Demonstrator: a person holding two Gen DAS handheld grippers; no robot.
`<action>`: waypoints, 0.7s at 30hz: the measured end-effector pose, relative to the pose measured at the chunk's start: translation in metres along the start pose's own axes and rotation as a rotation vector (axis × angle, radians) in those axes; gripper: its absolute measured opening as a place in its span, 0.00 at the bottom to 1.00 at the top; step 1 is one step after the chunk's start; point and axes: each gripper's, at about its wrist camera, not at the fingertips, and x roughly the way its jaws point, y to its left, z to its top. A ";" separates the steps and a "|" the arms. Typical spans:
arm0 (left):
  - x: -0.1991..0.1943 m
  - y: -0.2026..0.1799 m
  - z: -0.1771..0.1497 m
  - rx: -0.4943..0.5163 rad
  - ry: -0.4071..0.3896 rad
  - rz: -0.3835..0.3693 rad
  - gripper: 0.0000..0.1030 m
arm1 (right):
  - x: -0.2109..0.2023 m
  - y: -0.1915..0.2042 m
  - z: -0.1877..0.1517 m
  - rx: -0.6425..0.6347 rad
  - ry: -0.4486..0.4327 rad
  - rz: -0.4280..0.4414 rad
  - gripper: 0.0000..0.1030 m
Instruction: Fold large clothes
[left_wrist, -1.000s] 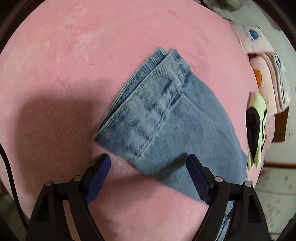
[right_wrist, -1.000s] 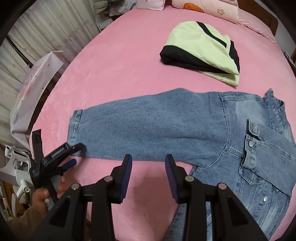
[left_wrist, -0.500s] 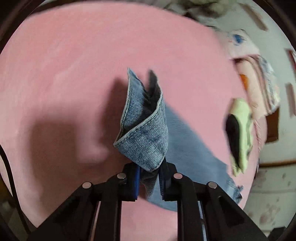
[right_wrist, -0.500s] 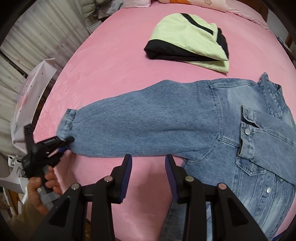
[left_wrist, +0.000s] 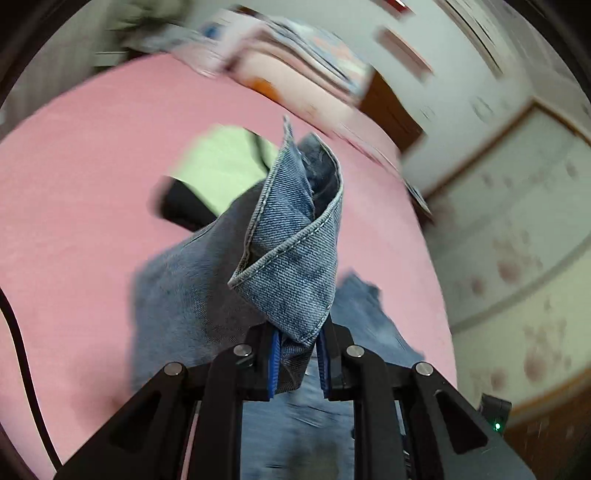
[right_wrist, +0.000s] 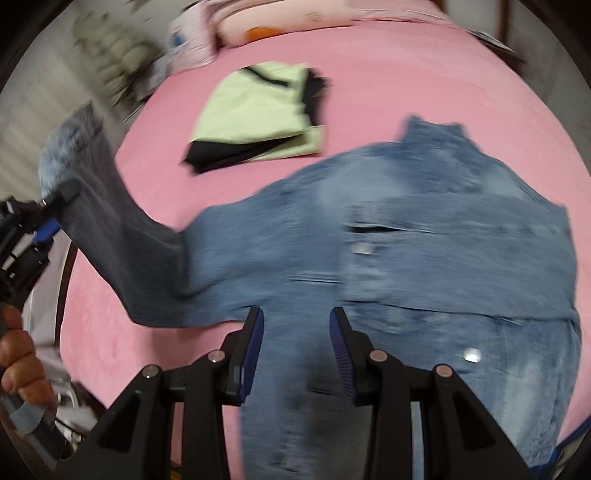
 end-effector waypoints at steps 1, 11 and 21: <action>0.016 -0.015 -0.006 0.015 0.026 -0.014 0.14 | -0.003 -0.020 -0.002 0.030 -0.005 -0.013 0.36; 0.187 -0.070 -0.151 0.209 0.435 0.188 0.20 | 0.006 -0.154 -0.031 0.184 0.027 -0.072 0.36; 0.087 -0.052 -0.147 0.200 0.291 0.229 0.69 | 0.032 -0.166 -0.026 0.151 0.056 0.112 0.37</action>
